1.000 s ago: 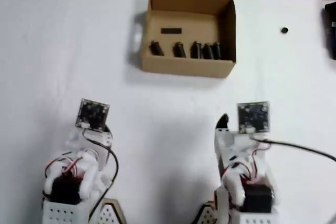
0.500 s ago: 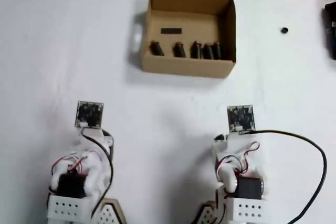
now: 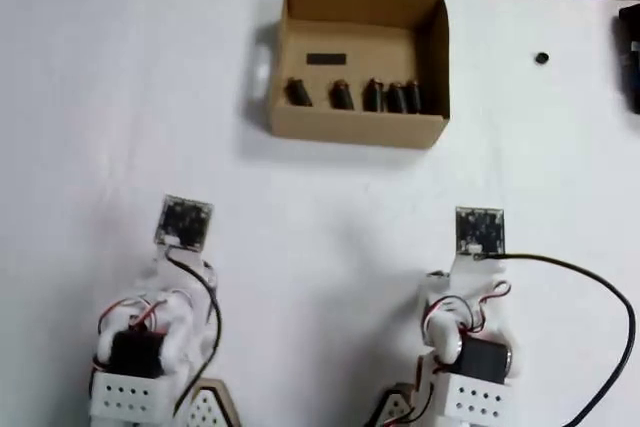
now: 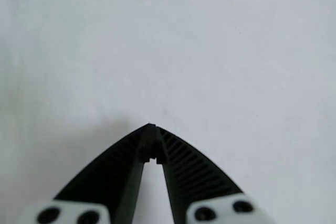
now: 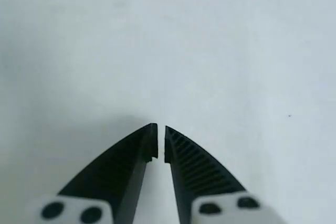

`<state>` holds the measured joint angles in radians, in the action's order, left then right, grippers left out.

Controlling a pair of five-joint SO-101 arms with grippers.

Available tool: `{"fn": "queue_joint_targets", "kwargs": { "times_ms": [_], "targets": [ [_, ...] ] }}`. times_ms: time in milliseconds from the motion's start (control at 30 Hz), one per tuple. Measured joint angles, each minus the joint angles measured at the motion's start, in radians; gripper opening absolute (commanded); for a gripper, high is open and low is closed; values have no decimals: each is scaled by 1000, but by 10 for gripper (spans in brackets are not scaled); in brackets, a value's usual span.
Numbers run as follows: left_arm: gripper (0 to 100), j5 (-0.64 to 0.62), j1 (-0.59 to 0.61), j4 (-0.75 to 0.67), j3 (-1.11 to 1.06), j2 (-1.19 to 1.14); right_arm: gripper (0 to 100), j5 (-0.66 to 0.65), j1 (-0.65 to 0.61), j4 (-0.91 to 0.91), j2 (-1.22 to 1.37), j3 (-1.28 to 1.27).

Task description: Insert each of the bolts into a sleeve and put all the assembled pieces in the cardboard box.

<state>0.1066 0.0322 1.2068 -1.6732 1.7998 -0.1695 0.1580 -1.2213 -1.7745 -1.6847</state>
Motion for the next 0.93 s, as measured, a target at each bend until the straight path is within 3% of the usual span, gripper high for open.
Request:
{"fn": "queue_joint_targets", "kwargs": {
  "times_ms": [233, 933],
  "targets": [
    [22, -55, 0, 20, 0, 0, 21, 0, 3, 0, 0, 0],
    [22, -57, 0, 20, 0, 0, 21, 0, 3, 0, 0, 0]
  ]
}}
